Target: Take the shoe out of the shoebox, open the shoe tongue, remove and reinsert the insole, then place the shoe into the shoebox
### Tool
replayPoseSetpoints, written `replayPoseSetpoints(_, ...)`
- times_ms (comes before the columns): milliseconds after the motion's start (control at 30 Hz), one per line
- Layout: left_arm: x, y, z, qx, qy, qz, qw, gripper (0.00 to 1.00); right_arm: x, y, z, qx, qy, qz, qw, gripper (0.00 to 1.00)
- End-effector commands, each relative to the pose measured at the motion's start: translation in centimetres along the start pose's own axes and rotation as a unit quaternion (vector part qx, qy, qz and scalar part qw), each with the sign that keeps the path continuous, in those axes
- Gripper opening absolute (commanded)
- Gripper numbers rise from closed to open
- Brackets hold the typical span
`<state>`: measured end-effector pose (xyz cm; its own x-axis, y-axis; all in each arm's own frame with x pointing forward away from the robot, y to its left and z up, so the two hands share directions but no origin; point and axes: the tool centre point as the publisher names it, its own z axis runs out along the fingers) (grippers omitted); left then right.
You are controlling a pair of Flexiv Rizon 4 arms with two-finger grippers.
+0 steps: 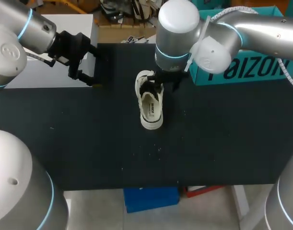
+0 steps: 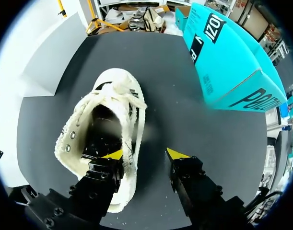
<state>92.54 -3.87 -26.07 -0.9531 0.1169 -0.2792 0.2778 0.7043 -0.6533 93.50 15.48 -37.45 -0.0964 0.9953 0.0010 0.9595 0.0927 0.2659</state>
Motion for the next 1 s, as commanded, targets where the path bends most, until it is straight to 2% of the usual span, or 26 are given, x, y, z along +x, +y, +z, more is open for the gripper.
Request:
replayPoseSetpoints(33, 0.0, 0.0, 0.0, -0.001, 0.000, 0.001, 1.000, 1.00, 0.6, 0.3, 1.3, 0.013, 0.001, -0.008, 1.000, 0.47)
replayPoseSetpoints(233, 0.0, 0.0, 0.0, -0.001, 0.000, 0.001, 1.000, 1.00, 0.7, -0.2, 2.7, 0.032, -0.001, -0.033, 0.999, 0.48)
replayPoseSetpoints(600, 0.0, 0.0, 0.0, -0.001, 0.000, 0.001, 1.000, 1.00, 0.7, 0.1, 4.4, 0.040, 0.001, -0.031, 0.999, 0.47)
replayPoseSetpoints(667, 0.0, 0.0, 0.0, -0.001, 0.000, 0.001, 1.000, 1.00, 0.7, 0.1, 4.7, 0.041, 0.001, -0.029, 0.999, 0.41)
replayPoseSetpoints(700, 0.0, 0.0, 0.0, -0.001, 0.000, 0.001, 1.000, 1.00, 0.7, 0.2, 4.8, 0.042, 0.001, -0.029, 0.999, 0.34)
replayPoseSetpoints(733, 0.0, 0.0, 0.0, -0.001, 0.000, 0.001, 1.000, 1.00, 0.8, 0.3, 4.9, 0.043, 0.001, -0.028, 0.999, 0.16)
replayPoseSetpoints(767, 0.0, 0.0, 0.0, -0.001, 0.000, 0.001, 1.000, 1.00, 0.8, 0.3, 4.9, 0.043, 0.001, -0.028, 0.999, 0.04)
replayPoseSetpoints(800, 0.0, 0.0, 0.0, -0.001, 0.000, 0.001, 1.000, 1.00, 0.8, 0.4, 4.9, 0.043, 0.002, -0.030, 0.999, 0.00)
replayPoseSetpoints(867, 0.0, 0.0, 0.0, -0.001, 0.000, 0.001, 1.000, 1.00, 0.7, 0.5, 4.5, 0.049, 0.004, -0.037, 0.998, 0.00)
replayPoseSetpoints(1000, 0.0, 0.0, 0.0, -0.001, 0.000, 0.001, 1.000, 1.00, 0.2, 0.4, 2.7, 0.084, 0.022, -0.052, 0.995, 0.00)
